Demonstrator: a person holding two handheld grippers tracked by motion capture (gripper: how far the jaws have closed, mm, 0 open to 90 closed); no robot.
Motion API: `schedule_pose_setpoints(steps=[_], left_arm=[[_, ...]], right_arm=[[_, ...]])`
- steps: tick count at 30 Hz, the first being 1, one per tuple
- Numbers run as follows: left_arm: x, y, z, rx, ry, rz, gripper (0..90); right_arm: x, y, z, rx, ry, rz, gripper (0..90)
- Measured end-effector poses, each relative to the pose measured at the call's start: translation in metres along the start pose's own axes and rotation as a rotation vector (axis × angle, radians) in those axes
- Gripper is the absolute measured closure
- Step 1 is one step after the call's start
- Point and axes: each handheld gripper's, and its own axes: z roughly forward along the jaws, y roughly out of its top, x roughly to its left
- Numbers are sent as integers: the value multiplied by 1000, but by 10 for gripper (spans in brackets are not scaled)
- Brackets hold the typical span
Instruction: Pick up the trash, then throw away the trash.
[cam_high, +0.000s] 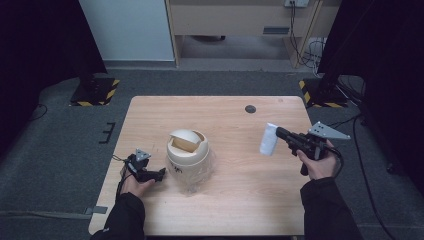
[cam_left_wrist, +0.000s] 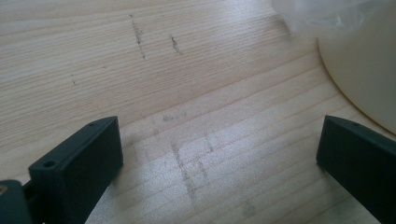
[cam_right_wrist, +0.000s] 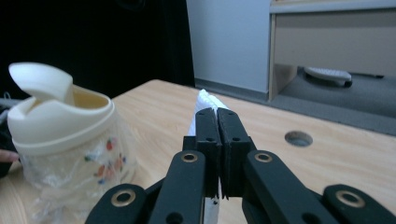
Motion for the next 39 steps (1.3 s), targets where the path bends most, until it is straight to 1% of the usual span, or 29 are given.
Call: schedule_pose_setpoints(steps=[4,8,13,15,17,24,31,34,39], left_arm=[[0,0,0,0,0,0,0],[0,0,0,0,-1,1,0],[0,0,0,0,-1,1,0],[0,0,0,0,-1,1,0],[0,0,0,0,-1,1,0],[0,0,0,0,-1,1,0],[0,0,0,1,-1,1,0],[0,0,0,0,0,1,0],[0,0,0,0,0,0,0]], right_arm=[[3,14,1,-35,-1,-12,882],[7,27,2,-69,5,-13,883],[11,42,6,-89,9,-23,882],[13,48,7,-104,13,-22,883],[16,54,8,-119,17,-30,883],[24,76,15,-158,39,-48,882],[36,98,27,-191,64,-66,883],[42,105,32,-193,72,-73,883],[46,113,41,-202,80,-83,882]])
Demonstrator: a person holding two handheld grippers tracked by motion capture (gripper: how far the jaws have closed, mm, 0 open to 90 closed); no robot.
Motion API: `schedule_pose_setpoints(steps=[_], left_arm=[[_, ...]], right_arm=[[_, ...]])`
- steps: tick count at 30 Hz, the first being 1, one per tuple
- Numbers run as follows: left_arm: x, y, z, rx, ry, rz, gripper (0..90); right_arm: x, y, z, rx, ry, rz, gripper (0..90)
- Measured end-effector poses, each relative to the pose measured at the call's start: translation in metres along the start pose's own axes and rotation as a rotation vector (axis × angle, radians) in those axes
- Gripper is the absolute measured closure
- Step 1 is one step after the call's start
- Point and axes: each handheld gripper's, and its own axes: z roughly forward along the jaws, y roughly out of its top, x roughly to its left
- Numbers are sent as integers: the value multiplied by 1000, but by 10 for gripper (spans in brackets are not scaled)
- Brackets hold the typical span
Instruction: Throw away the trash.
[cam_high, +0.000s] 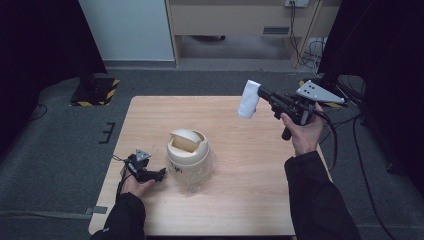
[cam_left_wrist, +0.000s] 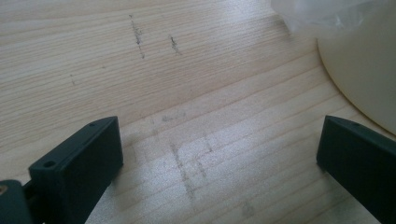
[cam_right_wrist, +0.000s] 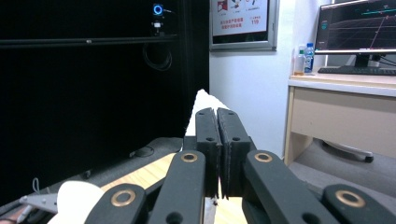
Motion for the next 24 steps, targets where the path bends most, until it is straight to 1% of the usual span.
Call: schedule_pose_setpoints(steps=[13,15,20,24], left_arm=[[0,0,0,0,0,0,0],[0,0,0,0,0,0,0],[0,0,0,0,0,1,0],[0,0,0,0,0,0,0]], right_arm=[[14,7,35,12,36,-27,882],[15,5,40,10,40,-16,882],[18,-2,53,28,46,-15,883],[23,-9,62,30,62,-7,882]])
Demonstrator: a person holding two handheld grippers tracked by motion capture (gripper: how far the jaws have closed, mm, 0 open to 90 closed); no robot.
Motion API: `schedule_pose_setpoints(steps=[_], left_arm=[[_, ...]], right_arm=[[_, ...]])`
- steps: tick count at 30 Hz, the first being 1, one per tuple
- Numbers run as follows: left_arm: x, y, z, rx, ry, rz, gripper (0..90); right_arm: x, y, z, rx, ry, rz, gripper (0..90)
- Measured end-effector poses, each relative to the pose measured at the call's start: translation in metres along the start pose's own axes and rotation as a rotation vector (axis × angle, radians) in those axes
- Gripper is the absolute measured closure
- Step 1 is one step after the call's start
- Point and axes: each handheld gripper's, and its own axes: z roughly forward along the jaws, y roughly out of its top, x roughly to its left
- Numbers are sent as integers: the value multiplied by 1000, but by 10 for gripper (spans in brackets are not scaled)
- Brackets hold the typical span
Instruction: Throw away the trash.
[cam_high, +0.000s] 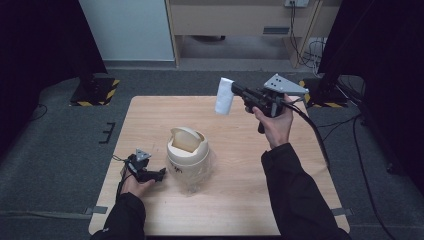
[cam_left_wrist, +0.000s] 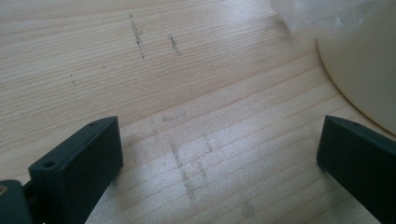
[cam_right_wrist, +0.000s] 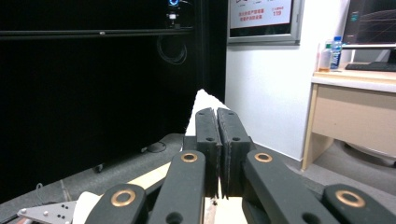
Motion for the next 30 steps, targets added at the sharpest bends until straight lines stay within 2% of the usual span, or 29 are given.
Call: schedule_pose_setpoints(steps=[17,24,30], left_arm=[[0,0,0,1,1,1,0],[0,0,0,0,3,-1,0],[-1,0,0,0,3,-2,0]], right_arm=[[16,-24,31,24,48,23,883],[31,-32,43,42,73,9,883],[34,-42,48,69,60,1,883]])
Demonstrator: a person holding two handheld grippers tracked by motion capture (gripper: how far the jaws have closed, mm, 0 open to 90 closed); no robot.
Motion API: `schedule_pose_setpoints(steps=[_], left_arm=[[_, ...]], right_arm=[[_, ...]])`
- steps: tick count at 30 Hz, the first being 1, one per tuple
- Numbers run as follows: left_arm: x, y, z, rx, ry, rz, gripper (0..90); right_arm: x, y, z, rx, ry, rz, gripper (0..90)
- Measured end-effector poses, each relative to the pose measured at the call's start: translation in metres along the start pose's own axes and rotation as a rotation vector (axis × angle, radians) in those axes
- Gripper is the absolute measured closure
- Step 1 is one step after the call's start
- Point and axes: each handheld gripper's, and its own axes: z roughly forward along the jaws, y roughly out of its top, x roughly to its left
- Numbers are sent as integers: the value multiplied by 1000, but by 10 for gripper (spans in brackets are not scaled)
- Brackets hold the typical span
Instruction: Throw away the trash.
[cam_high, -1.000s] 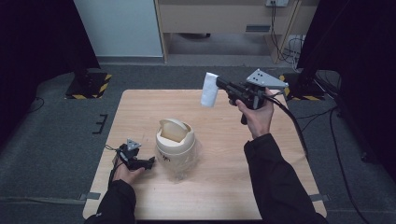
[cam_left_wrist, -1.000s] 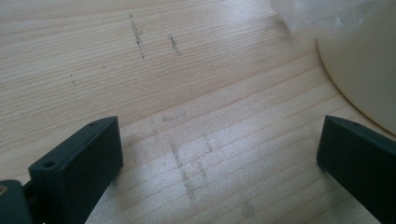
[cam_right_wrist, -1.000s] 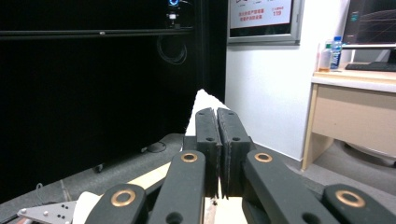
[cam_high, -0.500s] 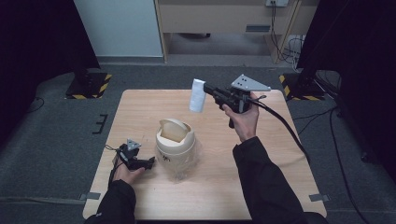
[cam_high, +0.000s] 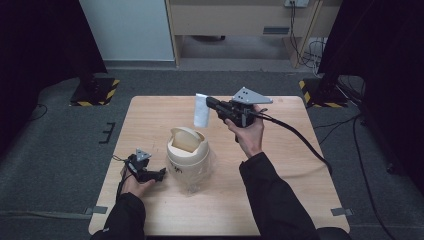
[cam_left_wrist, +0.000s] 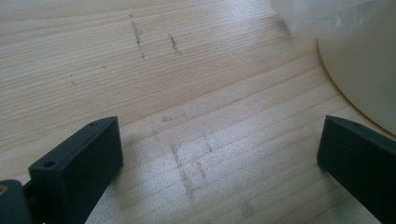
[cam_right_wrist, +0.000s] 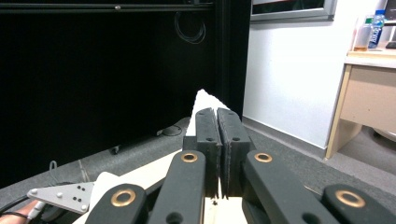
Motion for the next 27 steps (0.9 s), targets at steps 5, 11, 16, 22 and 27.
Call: schedule_pose_setpoints(steps=[5,11,16,22,27], left_arm=[[0,0,0,0,0,0,0],[0,0,0,0,0,0,0],[0,0,0,0,0,0,0],[0,0,0,0,0,0,0],[0,0,0,0,0,0,0]], right_arm=[[2,-9,2,16,0,10,882],[4,-18,6,31,-3,19,883],[9,-23,10,31,4,29,883],[12,-29,14,53,11,38,883],[16,-34,16,62,22,48,883]])
